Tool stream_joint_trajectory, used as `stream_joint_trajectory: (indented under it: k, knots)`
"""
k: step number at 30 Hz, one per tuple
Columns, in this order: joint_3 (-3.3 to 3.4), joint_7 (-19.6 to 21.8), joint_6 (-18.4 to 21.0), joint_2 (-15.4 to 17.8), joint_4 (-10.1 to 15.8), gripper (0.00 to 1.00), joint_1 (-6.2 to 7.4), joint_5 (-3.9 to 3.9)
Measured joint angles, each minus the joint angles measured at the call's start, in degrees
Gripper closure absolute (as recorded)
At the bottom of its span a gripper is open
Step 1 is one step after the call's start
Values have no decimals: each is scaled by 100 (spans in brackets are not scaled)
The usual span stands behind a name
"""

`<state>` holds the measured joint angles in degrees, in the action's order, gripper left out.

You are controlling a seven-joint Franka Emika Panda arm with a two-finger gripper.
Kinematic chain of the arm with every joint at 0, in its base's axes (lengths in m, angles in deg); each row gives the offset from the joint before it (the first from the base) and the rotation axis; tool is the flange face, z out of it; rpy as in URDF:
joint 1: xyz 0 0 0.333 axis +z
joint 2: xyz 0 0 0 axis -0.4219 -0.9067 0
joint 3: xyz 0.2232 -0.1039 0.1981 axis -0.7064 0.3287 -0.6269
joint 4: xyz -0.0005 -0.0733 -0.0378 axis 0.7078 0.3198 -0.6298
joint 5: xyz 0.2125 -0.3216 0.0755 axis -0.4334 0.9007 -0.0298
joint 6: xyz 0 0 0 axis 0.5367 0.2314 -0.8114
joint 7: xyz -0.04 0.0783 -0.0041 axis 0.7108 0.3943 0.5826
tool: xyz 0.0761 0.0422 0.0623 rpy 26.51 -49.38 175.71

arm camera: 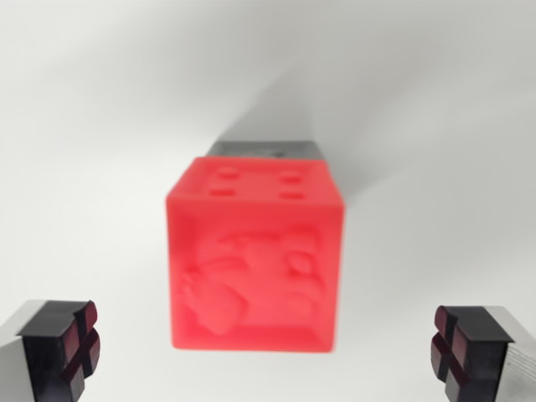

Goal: Destack cube

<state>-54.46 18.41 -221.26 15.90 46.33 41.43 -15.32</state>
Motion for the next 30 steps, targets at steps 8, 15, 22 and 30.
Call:
stream_joint_trajectory:
  k: [8,15,22,30]
  knots:
    - [39,85,-261,-318,-61,0,60,0]
    - [44,85,-489,-594,-97,0,61,0]
    - [44,85,-572,-695,-118,100,61,0]
    - [44,85,-575,-694,-125,100,61,0]
